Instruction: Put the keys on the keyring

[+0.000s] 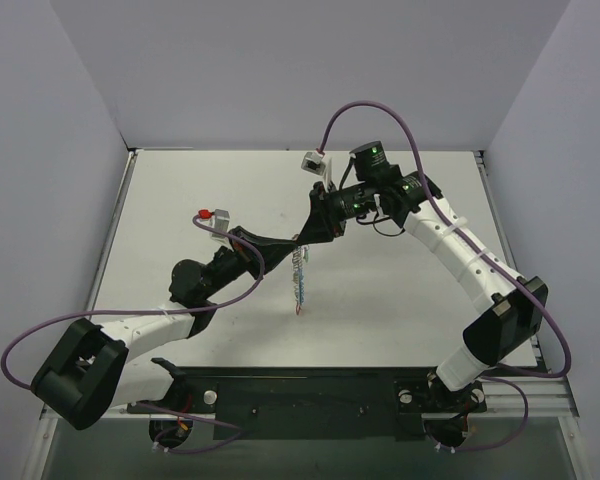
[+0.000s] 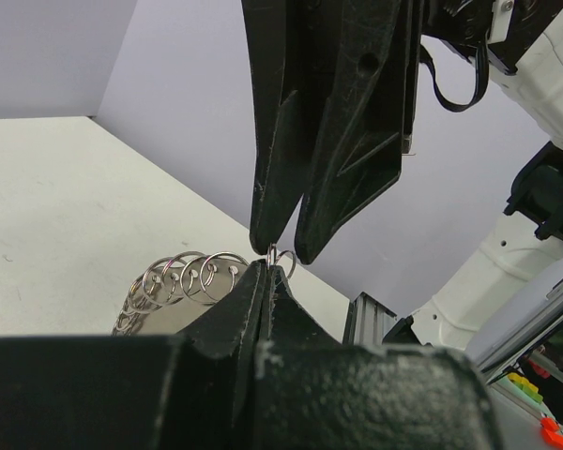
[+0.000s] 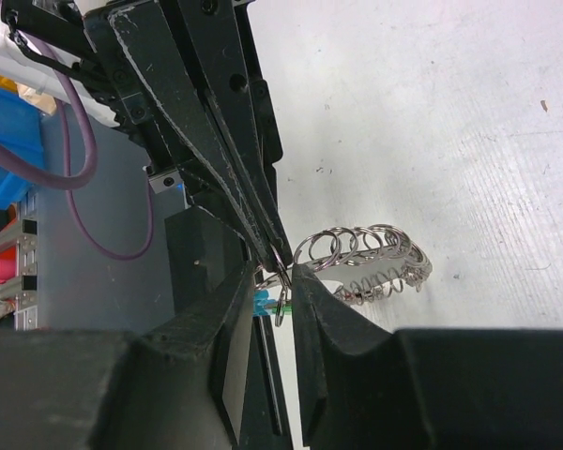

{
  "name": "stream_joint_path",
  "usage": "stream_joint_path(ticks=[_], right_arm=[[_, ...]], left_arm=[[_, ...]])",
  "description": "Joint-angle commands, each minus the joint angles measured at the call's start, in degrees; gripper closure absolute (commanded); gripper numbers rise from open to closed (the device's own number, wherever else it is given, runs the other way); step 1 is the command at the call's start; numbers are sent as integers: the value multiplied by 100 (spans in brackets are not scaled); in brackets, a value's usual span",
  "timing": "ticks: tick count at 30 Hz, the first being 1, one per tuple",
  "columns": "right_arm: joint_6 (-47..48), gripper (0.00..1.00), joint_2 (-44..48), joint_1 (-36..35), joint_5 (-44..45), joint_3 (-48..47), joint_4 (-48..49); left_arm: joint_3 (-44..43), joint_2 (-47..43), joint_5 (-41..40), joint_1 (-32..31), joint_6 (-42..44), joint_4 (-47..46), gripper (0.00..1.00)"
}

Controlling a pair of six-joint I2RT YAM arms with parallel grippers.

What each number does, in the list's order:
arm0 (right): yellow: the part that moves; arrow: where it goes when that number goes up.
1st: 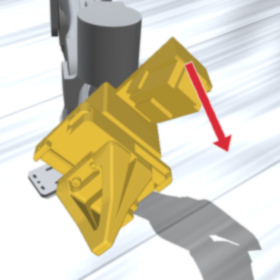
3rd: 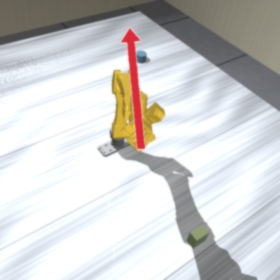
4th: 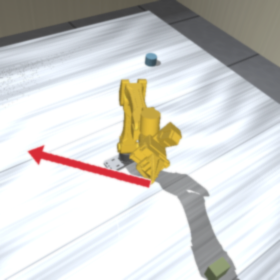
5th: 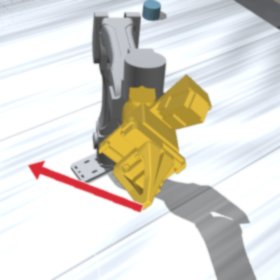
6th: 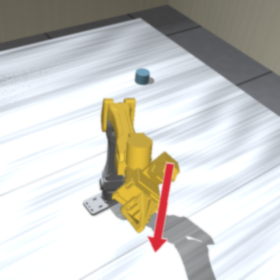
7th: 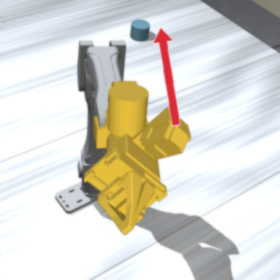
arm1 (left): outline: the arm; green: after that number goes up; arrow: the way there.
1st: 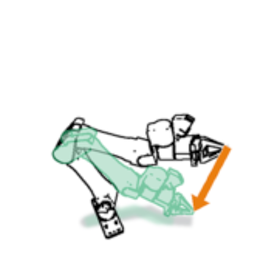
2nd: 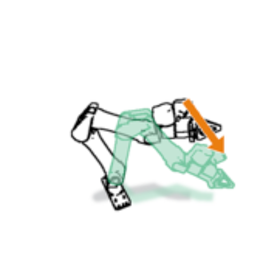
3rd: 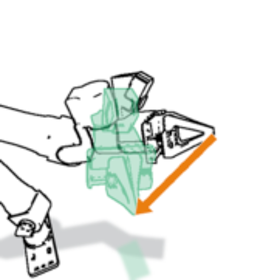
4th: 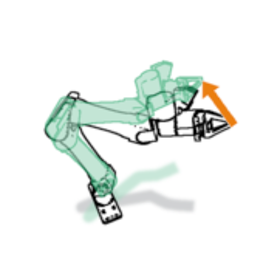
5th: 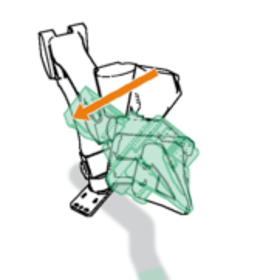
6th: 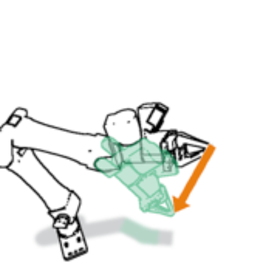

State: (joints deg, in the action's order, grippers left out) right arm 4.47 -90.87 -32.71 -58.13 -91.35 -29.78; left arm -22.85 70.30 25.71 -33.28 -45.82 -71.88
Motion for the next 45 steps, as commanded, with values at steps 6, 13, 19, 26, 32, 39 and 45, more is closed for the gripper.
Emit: stream_joint_path(ticks=[6, 13, 19, 26, 32, 39, 45], right_arm=[[-174, 81, -54, -51, -296, 135, 218], [-157, 85, 8, -16, -339, 240, 209], [-139, 100, 17, -8, -524, 206, 227], [-192, 96, 34, 36, -674, 126, 245], [-201, 84, 17, 37, -665, 100, 253], [-210, 84, 52, 71, -656, 126, 253], [-192, 86, 113, 98, -665, 197, 245]], left_arm=[[-237, -166, -102, -12, -50, -2225, 100], [-228, -184, -128, -3, -58, -2225, 100], [-220, -175, -137, -12, -67, -2225, 100], [-176, -175, -137, -12, -76, -2225, 100], [-176, -183, -137, -12, -76, -2225, 100], [-150, -184, -146, -12, -85, -2234, 100], [-158, -184, -146, -12, -85, -2225, 100]])
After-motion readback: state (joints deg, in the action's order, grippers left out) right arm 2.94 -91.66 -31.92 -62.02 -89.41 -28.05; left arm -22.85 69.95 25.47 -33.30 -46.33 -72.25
